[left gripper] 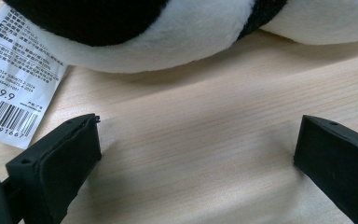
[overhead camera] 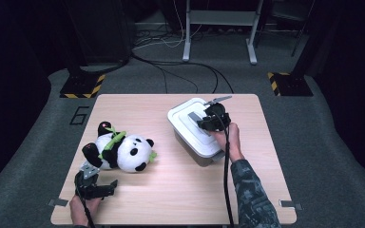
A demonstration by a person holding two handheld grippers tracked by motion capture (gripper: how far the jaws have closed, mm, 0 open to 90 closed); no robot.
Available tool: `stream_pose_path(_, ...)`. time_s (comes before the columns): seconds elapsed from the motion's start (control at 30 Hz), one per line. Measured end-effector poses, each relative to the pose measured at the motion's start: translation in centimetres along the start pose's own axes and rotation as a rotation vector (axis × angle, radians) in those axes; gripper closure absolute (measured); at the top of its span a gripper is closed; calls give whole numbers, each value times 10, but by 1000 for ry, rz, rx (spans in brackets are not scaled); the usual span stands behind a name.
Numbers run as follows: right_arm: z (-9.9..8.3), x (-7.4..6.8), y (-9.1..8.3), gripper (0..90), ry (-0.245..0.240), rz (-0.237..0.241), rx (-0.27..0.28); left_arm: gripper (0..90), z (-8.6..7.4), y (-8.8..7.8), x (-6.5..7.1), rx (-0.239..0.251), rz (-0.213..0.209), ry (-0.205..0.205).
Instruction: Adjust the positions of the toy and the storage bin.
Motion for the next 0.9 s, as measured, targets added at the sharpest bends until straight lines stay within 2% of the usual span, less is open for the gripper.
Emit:
stream_pose_path(0.1,-2,-5,-1,669,3,10,2,0,0,0,0,0,0,0)
stream_pose_path(0.2,-5,-10,-3,668,-14,1,0,0,0,0,0,0,0,0)
stream_pose_path(0.43,-8,-22,-4,668,-20,-4,1,0,0,0,0,0,0,0)
stream_pose_path(0.53,-9,-29,-4,669,-28,-24,-3,0,0,0,0,0,0,0)
stream_pose_path(0.6,-9,-33,-4,668,-26,-10,-5,0,0,0,0,0,0,0)
stream_pose_path(0.9,-11,-46,-4,668,-55,-10,-2,0,0,0,0,0,0,0)
Point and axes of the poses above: each handheld gripper's, and its own axes: y roughly forward along the jaws, z roughly out of its top, x roughly to its right, the point moved 5 cm from there along y, roughly forward along the jaws, and after that the axes turned 5 degrees about -x, right-handed, at the moved point
